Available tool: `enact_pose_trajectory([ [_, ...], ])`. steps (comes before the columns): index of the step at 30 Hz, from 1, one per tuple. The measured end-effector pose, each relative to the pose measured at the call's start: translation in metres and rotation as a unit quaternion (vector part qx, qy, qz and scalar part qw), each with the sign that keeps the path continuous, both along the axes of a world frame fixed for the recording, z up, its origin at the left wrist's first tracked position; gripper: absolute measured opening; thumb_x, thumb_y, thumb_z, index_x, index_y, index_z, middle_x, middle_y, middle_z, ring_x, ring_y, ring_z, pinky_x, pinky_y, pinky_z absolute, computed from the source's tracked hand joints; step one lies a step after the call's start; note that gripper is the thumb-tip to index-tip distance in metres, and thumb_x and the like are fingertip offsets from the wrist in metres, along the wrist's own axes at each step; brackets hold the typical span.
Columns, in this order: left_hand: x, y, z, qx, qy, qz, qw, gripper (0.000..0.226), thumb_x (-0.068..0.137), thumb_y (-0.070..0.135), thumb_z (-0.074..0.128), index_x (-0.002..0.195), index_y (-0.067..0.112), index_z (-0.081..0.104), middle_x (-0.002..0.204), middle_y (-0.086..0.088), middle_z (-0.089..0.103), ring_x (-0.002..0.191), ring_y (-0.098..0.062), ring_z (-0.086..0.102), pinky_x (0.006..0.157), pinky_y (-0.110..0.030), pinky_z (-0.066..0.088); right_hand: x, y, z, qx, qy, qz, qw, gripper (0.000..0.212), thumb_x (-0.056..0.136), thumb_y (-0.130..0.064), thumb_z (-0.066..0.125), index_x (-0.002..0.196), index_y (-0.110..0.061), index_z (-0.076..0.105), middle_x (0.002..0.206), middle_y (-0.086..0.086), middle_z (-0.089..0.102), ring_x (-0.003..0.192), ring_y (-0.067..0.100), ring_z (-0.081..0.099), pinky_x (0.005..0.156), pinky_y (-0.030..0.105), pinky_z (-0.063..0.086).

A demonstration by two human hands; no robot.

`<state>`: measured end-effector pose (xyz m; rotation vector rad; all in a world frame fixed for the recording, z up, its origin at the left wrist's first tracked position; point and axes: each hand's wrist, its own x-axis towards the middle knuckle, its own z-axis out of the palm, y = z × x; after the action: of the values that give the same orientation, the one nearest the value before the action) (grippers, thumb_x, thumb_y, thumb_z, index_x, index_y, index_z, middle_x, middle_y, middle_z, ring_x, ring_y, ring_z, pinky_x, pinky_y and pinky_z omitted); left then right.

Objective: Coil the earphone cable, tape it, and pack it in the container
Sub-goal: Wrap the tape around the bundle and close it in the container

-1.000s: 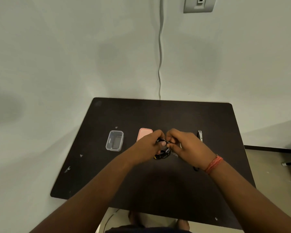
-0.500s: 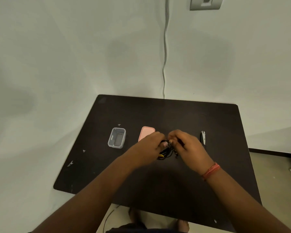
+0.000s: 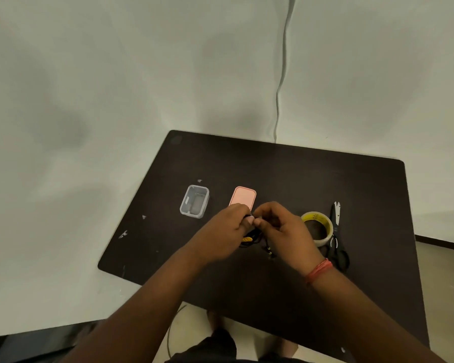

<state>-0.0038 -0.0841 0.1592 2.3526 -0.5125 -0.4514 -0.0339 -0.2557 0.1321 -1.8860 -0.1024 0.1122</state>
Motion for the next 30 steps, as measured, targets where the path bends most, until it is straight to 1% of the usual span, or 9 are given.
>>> enact_pose_trajectory([
  [4,0.008,0.017,-0.002,-0.064,0.069,0.057,0.994,0.02,0.103,0.02,0.043,0.091,0.009,0.055,0.084,0.001,0.053,0.075,-0.01,0.048,0.072,-0.032,0.045,0.009,0.025,-0.005,0.034,0.027,-0.002,0.999,0.022,0.099,-0.021,0.051,0.107,-0.041,0.056,0.098,-0.004,0.072,0.083,0.012,0.07,0.068,0.032,0.06],
  [8,0.023,0.037,-0.013,-0.148,0.106,0.156,0.971,0.021,0.104,0.021,0.042,0.092,0.011,0.055,0.081,0.005,0.054,0.073,-0.005,0.05,0.068,-0.019,0.044,0.026,0.067,-0.009,0.079,0.056,-0.056,0.994,0.023,0.101,-0.026,0.045,0.102,-0.042,0.062,0.093,-0.01,0.069,0.08,0.006,0.067,0.063,0.023,0.054],
  [10,0.034,0.049,-0.02,-0.187,0.108,0.209,0.954,0.021,0.105,0.02,0.04,0.094,0.009,0.054,0.082,0.006,0.055,0.075,-0.004,0.052,0.066,-0.013,0.046,0.039,0.094,-0.009,0.119,0.094,-0.084,0.985,0.024,0.102,-0.031,0.043,0.102,-0.044,0.063,0.097,-0.015,0.069,0.087,-0.003,0.065,0.071,0.019,0.05],
  [13,0.054,0.067,-0.03,-0.207,0.095,0.265,0.937,0.019,0.106,0.019,0.039,0.095,0.012,0.053,0.088,0.004,0.056,0.078,-0.006,0.056,0.061,-0.007,0.046,0.065,0.13,-0.017,0.194,0.177,-0.111,0.959,0.027,0.101,-0.037,0.041,0.107,-0.038,0.067,0.107,-0.003,0.071,0.103,0.015,0.067,0.086,0.038,0.054],
  [15,0.074,0.084,-0.047,-0.178,0.071,0.301,0.934,0.019,0.105,0.022,0.04,0.094,0.015,0.054,0.095,-0.005,0.059,0.083,-0.011,0.06,0.063,-0.013,0.05,0.087,0.154,-0.024,0.242,0.234,-0.139,0.932,0.027,0.101,-0.034,0.042,0.109,-0.03,0.068,0.108,0.005,0.071,0.102,0.027,0.068,0.082,0.046,0.055],
  [17,0.089,0.097,-0.066,-0.15,0.07,0.32,0.933,0.019,0.103,0.025,0.042,0.093,0.016,0.055,0.099,-0.008,0.061,0.089,-0.021,0.062,0.077,-0.033,0.056,0.105,0.173,-0.033,0.274,0.273,-0.168,0.906,0.025,0.101,-0.029,0.044,0.107,-0.026,0.068,0.109,0.007,0.071,0.102,0.026,0.069,0.083,0.048,0.057],
  [19,0.108,0.109,-0.081,-0.133,0.085,0.329,0.931,0.019,0.103,0.024,0.041,0.092,0.018,0.055,0.095,-0.004,0.061,0.088,-0.018,0.063,0.08,-0.038,0.057,0.127,0.19,-0.049,0.254,0.289,-0.195,0.902,0.025,0.1,-0.026,0.044,0.104,-0.025,0.069,0.105,0.005,0.072,0.098,0.022,0.069,0.084,0.045,0.058],
  [24,0.139,0.134,-0.118,-0.034,0.085,0.285,0.954,0.025,0.102,0.028,0.04,0.08,0.028,0.05,0.084,0.002,0.061,0.079,-0.016,0.06,0.062,-0.026,0.043,0.161,0.217,-0.086,0.104,0.295,-0.231,0.921,0.024,0.099,-0.028,0.043,0.101,-0.021,0.065,0.106,0.009,0.069,0.094,0.022,0.065,0.087,0.045,0.055],
  [30,0.152,0.149,-0.143,0.088,0.039,0.191,0.977,0.028,0.1,0.035,0.041,0.109,0.02,0.064,0.102,0.0,0.07,0.095,-0.018,0.063,0.077,-0.033,0.051,0.169,0.228,-0.099,0.007,0.293,-0.249,0.923,0.026,0.101,-0.021,0.041,0.124,-0.014,0.049,0.109,0.01,0.063,0.09,0.023,0.059,0.066,0.027,0.045],
])
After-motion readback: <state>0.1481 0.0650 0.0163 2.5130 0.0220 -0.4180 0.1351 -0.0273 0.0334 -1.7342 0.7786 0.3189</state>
